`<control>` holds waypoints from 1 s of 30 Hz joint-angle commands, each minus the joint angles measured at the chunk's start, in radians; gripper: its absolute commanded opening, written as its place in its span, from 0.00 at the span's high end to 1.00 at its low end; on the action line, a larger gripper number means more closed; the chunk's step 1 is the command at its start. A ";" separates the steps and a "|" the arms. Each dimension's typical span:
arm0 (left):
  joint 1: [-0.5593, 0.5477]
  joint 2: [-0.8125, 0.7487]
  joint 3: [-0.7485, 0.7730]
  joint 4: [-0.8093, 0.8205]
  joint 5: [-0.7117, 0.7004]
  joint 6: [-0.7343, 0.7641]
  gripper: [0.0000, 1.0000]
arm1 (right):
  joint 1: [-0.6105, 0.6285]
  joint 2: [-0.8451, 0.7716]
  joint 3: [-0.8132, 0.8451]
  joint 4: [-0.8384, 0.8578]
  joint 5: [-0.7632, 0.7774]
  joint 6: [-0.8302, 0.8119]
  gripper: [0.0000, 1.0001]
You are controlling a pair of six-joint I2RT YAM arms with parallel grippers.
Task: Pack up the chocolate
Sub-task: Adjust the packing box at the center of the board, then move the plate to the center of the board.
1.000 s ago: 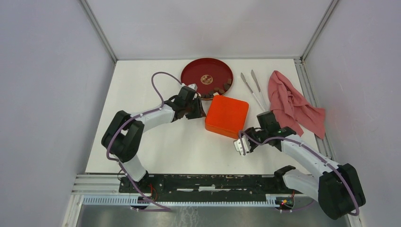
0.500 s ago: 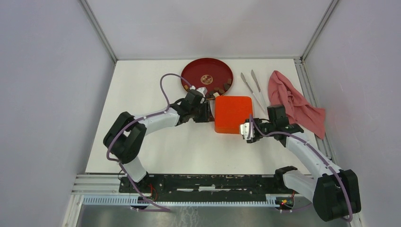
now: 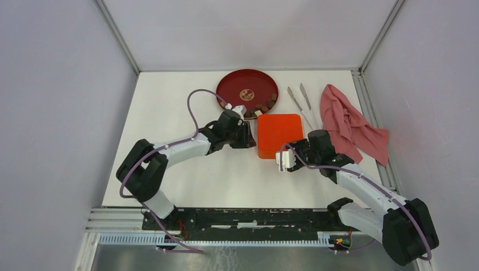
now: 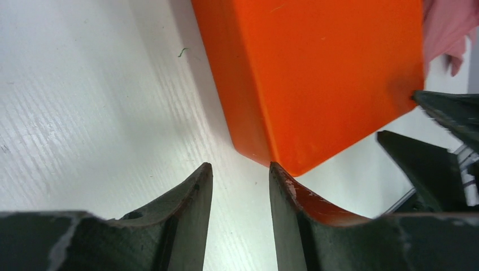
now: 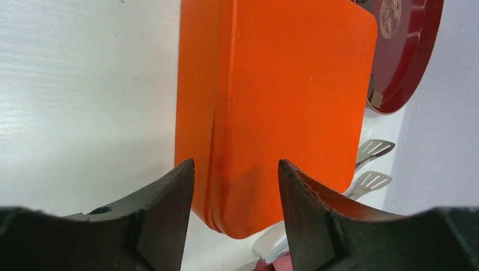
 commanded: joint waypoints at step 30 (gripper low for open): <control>0.127 0.717 1.074 -0.273 0.140 0.219 0.49 | -0.495 0.046 0.153 -0.236 -0.341 0.102 0.63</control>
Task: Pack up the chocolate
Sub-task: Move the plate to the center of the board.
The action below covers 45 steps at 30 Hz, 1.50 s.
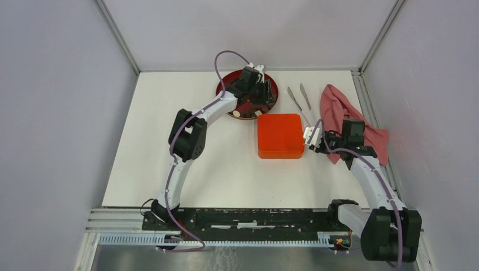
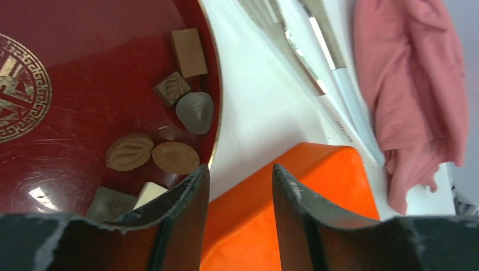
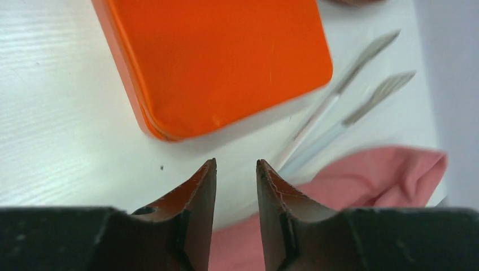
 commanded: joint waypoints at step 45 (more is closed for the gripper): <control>-0.257 -0.675 -0.634 -0.043 -0.145 0.273 0.46 | -0.021 0.350 0.138 -0.040 -0.042 0.350 0.62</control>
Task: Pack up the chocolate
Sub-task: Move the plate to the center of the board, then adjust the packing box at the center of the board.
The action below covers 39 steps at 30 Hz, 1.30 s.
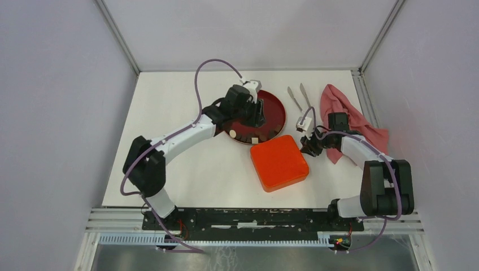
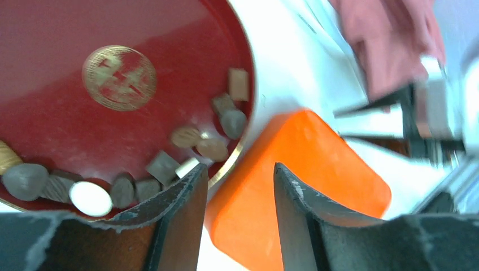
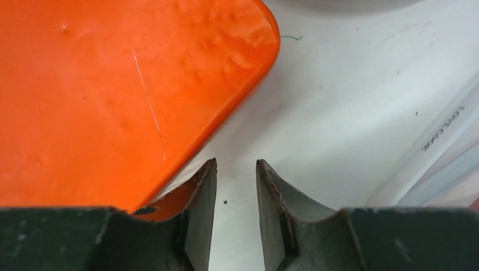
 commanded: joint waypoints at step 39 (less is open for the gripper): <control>-0.824 0.079 -0.275 0.501 -0.823 0.511 0.27 | -0.176 -0.113 0.020 -0.076 -0.164 -0.045 0.61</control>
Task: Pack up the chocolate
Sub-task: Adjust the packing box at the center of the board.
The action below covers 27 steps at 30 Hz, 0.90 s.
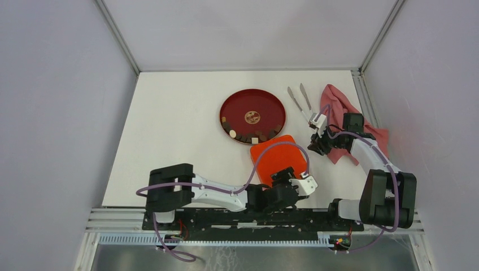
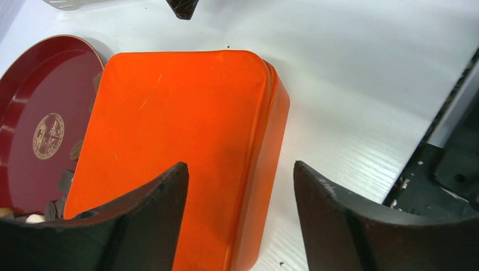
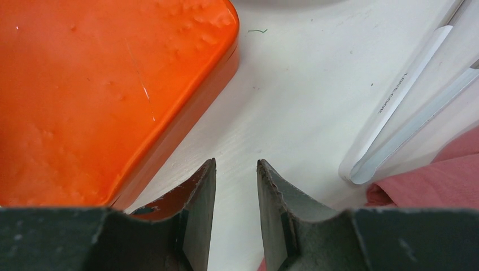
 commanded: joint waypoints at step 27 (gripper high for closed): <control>-0.009 0.235 0.266 -0.162 -0.276 0.066 0.76 | -0.009 -0.033 0.022 -0.029 -0.078 -0.018 0.61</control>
